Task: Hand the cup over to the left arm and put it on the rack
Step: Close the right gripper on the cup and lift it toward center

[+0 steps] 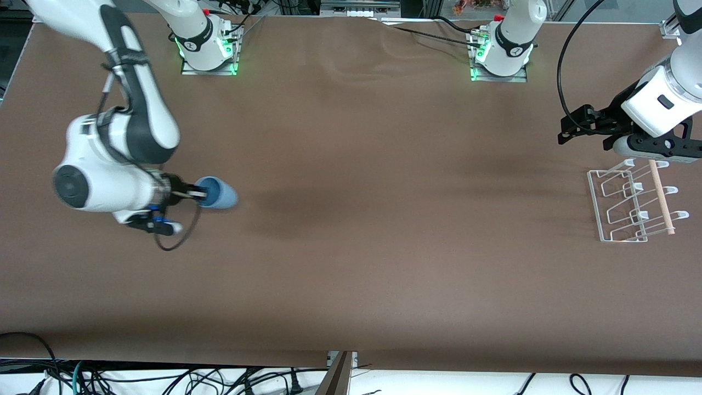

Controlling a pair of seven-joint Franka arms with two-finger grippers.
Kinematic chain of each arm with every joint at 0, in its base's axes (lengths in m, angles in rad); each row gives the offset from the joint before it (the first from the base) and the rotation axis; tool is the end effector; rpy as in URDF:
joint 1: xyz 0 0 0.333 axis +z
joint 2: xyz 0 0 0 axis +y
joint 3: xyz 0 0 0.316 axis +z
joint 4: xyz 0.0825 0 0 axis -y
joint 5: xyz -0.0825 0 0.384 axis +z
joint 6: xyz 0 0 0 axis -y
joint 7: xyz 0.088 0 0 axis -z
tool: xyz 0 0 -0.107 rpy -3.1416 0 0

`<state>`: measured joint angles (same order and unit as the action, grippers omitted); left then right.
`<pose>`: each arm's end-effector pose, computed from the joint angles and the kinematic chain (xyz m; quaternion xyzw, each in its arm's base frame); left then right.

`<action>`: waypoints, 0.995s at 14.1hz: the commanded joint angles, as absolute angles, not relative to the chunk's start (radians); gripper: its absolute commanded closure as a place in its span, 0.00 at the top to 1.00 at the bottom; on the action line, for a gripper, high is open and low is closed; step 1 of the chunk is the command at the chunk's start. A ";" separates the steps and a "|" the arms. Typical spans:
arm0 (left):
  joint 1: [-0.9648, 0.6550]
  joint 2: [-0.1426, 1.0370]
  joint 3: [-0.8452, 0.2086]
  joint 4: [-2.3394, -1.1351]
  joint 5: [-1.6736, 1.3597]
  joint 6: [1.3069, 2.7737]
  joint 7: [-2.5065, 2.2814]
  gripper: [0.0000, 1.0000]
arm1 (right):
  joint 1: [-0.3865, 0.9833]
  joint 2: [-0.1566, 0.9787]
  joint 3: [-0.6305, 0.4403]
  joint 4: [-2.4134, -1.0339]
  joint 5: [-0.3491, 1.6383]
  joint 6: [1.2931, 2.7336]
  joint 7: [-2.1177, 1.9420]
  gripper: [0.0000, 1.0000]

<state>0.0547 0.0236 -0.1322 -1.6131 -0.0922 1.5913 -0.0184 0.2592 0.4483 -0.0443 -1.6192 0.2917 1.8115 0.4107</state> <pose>0.5592 -0.0523 0.5937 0.9982 -0.0275 -0.0248 0.0465 0.6272 0.1645 0.3486 -0.9730 0.1472 0.1585 0.0810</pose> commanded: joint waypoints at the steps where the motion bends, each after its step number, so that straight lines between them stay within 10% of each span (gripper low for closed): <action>1: 0.061 0.021 -0.138 -1.605 -0.094 1.594 -0.017 1.00 | 0.354 0.509 -0.054 -1.482 0.437 1.781 0.645 0.00; 14: 0.043 0.098 -0.147 -1.571 -0.316 1.572 0.240 1.00 | 0.483 0.511 0.287 -1.223 0.825 2.067 1.262 0.00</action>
